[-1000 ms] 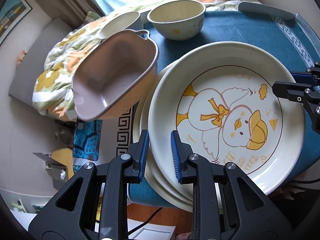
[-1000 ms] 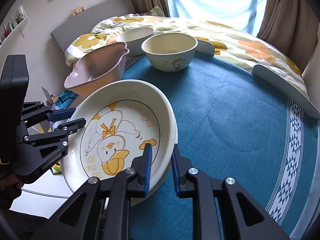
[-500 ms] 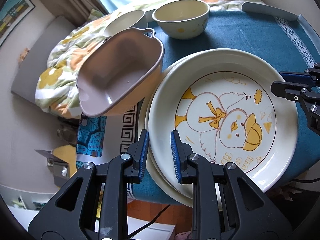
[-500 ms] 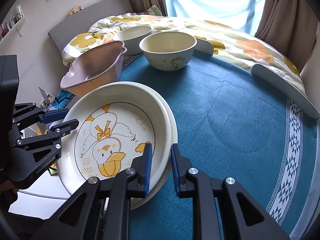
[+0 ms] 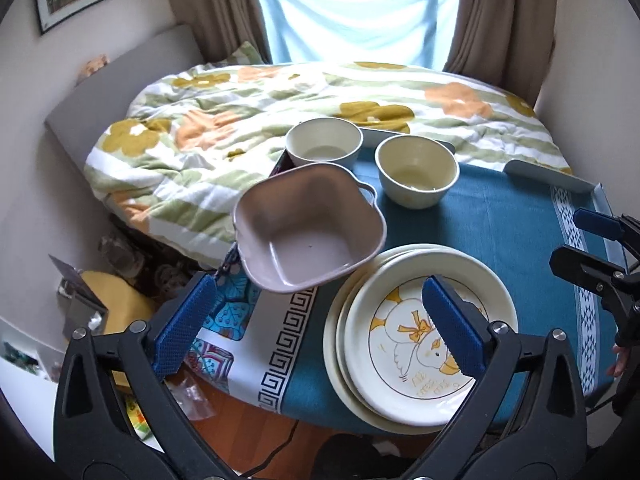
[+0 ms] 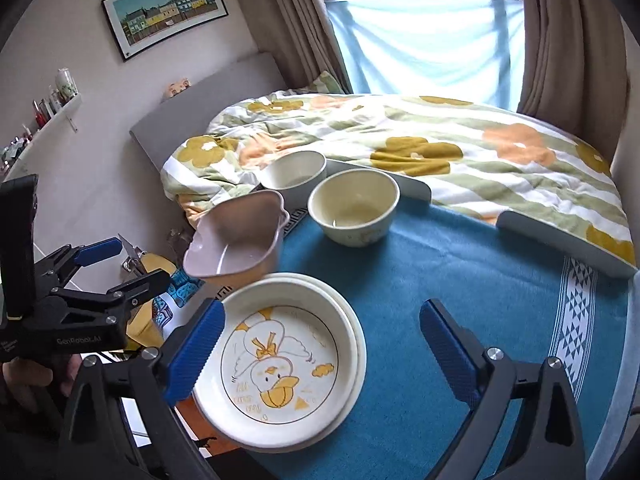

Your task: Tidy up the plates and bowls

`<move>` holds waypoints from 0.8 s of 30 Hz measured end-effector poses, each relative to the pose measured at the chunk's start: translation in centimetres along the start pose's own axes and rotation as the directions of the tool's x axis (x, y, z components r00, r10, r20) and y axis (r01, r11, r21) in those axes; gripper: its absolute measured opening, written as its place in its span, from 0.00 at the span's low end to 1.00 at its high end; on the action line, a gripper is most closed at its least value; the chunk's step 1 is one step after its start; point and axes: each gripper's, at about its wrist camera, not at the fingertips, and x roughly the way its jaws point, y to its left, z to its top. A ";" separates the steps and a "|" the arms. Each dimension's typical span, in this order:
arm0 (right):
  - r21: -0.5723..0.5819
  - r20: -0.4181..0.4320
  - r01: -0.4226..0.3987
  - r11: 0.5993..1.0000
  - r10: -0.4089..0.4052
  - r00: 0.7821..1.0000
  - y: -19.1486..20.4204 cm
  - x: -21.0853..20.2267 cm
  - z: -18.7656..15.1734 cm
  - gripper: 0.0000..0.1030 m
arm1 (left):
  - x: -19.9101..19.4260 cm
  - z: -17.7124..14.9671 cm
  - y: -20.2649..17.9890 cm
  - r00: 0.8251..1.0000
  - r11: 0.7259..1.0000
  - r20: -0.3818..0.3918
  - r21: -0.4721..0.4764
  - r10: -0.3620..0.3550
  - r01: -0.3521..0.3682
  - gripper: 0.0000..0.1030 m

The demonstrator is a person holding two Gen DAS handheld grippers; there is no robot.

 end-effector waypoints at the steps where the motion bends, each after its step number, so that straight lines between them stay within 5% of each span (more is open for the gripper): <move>1: -0.023 -0.003 0.004 1.000 -0.004 1.000 0.4 0.0 0.6 0.94 | 0.0 0.3 0.7 1.000 1.000 -0.006 -0.023 0.001 -0.002 1.00; 11: -0.086 -0.155 -0.073 0.994 0.059 0.986 3.9 6.9 6.6 0.94 | 4.1 1.0 8.0 0.988 0.966 -0.120 -0.250 -0.097 0.065 0.99; 17: -0.006 -0.288 -0.146 0.989 0.138 0.947 4.4 13.6 6.9 0.94 | 8.9 0.9 9.6 0.964 0.949 -0.197 -0.296 -0.177 0.113 0.99; 21: 0.024 -0.347 -0.144 0.989 0.143 0.927 4.7 17.1 6.8 0.78 | 12.0 0.9 9.9 0.946 0.943 -0.242 -0.305 -0.214 0.135 0.94; 24: 0.033 -0.388 -0.122 0.992 0.126 0.913 4.9 19.5 6.8 0.62 | 14.0 1.2 10.1 0.931 0.935 -0.266 -0.314 -0.250 0.162 0.81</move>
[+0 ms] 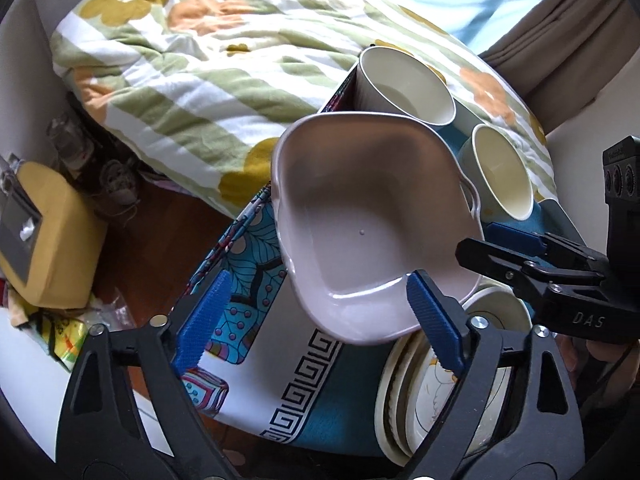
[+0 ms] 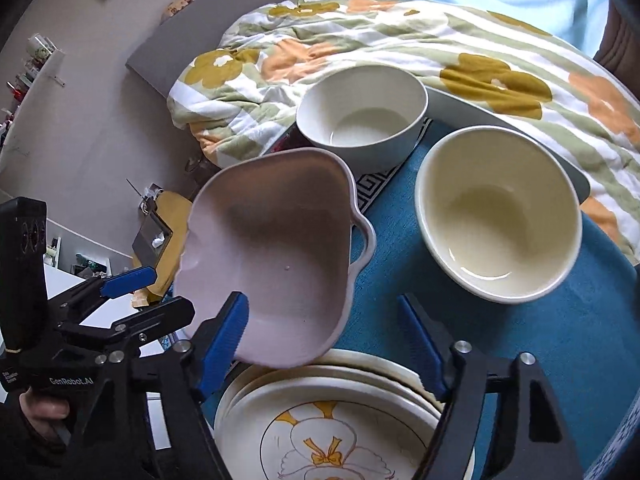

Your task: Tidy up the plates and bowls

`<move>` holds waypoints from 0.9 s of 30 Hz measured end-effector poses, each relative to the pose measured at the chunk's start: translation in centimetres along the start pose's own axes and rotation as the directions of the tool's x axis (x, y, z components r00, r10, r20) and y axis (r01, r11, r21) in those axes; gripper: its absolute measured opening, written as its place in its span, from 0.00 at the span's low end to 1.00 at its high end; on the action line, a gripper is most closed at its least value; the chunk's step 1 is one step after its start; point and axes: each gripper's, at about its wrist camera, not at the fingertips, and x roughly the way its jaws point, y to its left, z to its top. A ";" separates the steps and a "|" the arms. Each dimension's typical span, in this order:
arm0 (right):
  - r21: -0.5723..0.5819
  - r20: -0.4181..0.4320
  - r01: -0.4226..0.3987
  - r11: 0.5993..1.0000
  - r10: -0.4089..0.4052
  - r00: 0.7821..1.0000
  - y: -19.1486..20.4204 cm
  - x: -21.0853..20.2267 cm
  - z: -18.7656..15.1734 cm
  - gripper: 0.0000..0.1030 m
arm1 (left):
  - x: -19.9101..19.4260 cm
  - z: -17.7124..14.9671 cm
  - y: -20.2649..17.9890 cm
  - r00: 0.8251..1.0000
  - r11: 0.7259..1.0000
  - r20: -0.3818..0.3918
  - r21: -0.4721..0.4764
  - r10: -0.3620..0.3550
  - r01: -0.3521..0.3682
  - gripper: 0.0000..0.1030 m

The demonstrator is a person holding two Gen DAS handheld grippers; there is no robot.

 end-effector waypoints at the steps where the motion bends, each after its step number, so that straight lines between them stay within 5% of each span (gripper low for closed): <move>1: 0.010 -0.008 0.002 1.000 -0.001 1.000 -0.1 0.5 0.2 0.57 | 0.6 0.3 0.1 1.000 1.000 -0.010 -0.001 -0.004 0.004 0.75; 11: 0.056 -0.045 0.037 0.998 -0.035 0.998 -0.9 3.4 0.6 0.23 | 4.6 1.7 0.7 0.996 0.999 -0.078 0.015 -0.034 0.035 0.22; 13: 0.052 -0.041 0.027 0.998 -0.025 0.999 -0.8 3.5 0.7 0.15 | 4.8 1.8 0.9 0.996 0.999 -0.081 0.012 -0.038 0.039 0.20; 27: 0.065 0.085 0.016 0.998 -0.022 0.996 0.4 -0.6 -0.9 0.15 | 0.0 1.5 -1.8 0.999 0.990 0.032 0.138 0.000 -0.004 0.20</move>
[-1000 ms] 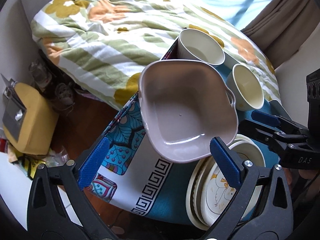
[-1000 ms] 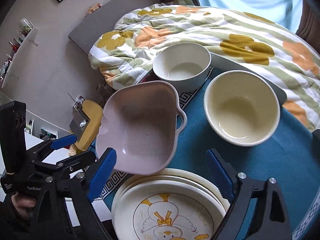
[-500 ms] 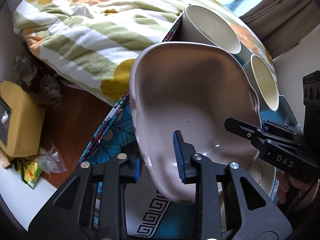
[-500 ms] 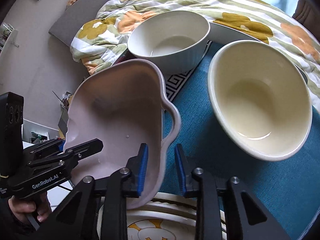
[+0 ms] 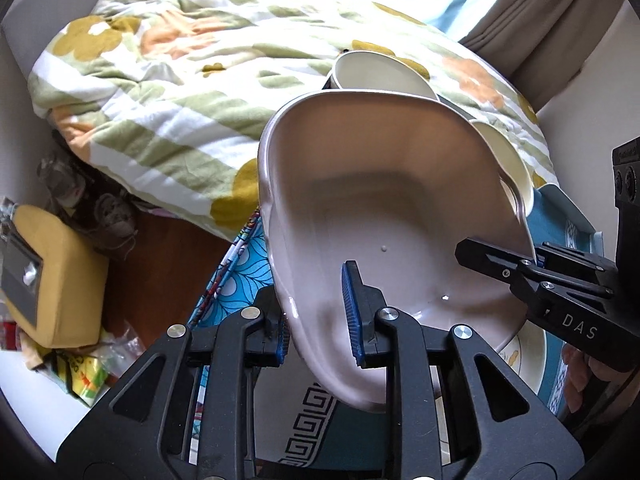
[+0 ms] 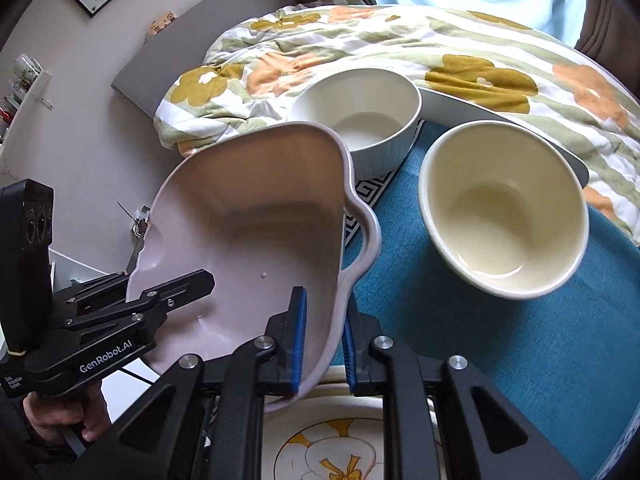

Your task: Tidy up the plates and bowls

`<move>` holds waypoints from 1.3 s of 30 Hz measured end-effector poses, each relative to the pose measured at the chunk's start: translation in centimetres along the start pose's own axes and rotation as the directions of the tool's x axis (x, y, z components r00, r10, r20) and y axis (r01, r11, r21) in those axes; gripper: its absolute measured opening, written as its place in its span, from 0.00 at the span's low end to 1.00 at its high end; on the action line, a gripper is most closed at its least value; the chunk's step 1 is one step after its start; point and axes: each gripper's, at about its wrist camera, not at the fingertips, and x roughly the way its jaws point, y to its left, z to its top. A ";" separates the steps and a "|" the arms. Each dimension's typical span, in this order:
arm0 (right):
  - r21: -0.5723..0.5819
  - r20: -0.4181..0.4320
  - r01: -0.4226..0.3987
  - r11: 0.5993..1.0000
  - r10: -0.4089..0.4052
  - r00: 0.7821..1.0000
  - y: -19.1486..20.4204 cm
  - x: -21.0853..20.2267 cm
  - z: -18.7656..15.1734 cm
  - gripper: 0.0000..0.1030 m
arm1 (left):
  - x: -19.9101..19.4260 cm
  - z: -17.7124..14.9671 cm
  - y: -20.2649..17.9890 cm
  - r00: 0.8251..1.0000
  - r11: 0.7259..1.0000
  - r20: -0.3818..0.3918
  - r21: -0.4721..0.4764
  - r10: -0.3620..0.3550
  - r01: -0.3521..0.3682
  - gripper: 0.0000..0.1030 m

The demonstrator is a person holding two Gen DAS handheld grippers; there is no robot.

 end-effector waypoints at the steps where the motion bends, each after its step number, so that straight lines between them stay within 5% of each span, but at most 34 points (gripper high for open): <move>1: 0.006 0.013 -0.002 1.000 0.002 1.000 -0.1 -0.8 -0.3 0.15 | -0.6 -0.2 -0.6 1.000 1.000 0.006 0.010 -0.001 0.001 0.20; 9: 0.052 0.116 0.013 0.999 -0.019 0.993 -2.2 -8.5 -5.2 0.15 | -5.1 -3.5 -7.9 0.998 0.995 0.055 0.093 -0.026 0.021 0.20; 19: 0.201 0.219 0.086 0.976 -0.130 0.967 -8.2 -18.4 -15.4 0.15 | -7.1 -9.3 -20.3 0.989 0.960 0.043 0.250 -0.145 0.130 0.20; 31: 0.431 0.169 0.202 0.880 -0.299 0.939 -17.0 -23.5 -26.0 0.15 | -1.3 -15.7 -33.7 0.962 0.878 -0.124 0.393 -0.244 0.274 0.20; 39: 0.493 0.146 0.207 0.845 -0.314 0.938 -21.4 -22.5 -29.5 0.15 | 3.1 -18.4 -36.0 0.956 0.863 -0.193 0.417 -0.221 0.284 0.20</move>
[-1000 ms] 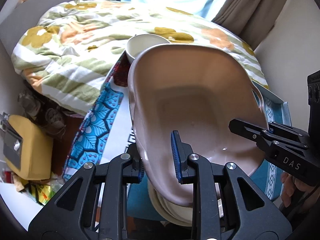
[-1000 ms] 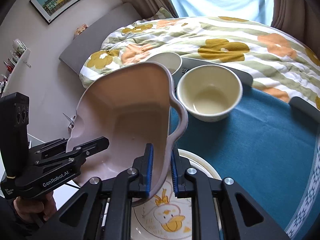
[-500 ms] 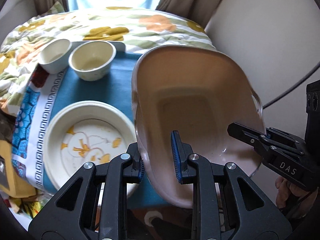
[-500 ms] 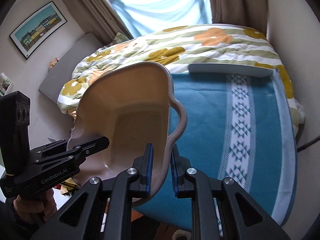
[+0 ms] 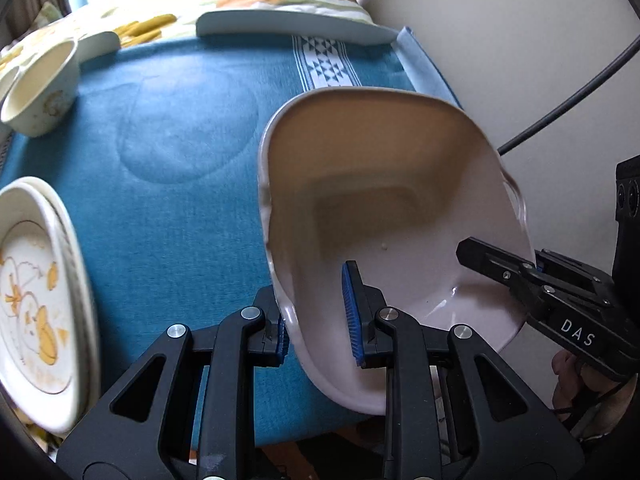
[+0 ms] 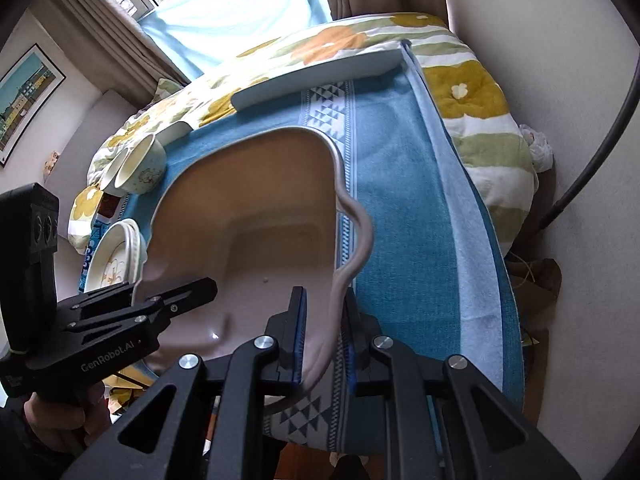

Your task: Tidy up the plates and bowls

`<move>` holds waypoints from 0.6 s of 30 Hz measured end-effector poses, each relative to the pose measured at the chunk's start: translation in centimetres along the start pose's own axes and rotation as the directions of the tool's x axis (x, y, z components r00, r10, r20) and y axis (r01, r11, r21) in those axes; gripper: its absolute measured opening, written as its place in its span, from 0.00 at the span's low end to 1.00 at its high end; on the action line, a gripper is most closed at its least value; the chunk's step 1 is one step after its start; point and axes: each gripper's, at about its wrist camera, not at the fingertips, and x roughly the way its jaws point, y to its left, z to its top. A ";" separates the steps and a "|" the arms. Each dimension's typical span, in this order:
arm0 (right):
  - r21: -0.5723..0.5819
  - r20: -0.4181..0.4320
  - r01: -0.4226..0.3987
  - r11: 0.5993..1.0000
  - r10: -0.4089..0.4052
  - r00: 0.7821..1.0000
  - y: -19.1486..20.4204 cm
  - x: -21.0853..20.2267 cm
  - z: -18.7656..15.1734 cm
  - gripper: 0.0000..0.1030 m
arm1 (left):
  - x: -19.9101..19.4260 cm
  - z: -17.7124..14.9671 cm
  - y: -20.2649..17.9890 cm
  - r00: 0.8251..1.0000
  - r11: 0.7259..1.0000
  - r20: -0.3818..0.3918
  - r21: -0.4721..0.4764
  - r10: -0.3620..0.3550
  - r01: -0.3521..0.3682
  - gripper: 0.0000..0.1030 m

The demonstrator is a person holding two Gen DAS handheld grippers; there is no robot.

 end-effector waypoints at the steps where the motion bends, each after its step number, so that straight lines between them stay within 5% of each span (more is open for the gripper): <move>1: 0.000 0.002 -0.003 1.000 0.003 1.000 -0.4 0.1 -0.1 0.15 | 0.5 -0.2 -0.2 1.000 1.000 -0.004 0.003 0.005 -0.005 0.20; 18: 0.056 -0.001 -0.046 0.997 0.047 0.999 -2.2 2.0 -1.3 0.15 | 2.2 -0.5 -1.3 0.988 0.985 -0.004 0.076 0.154 -0.153 0.20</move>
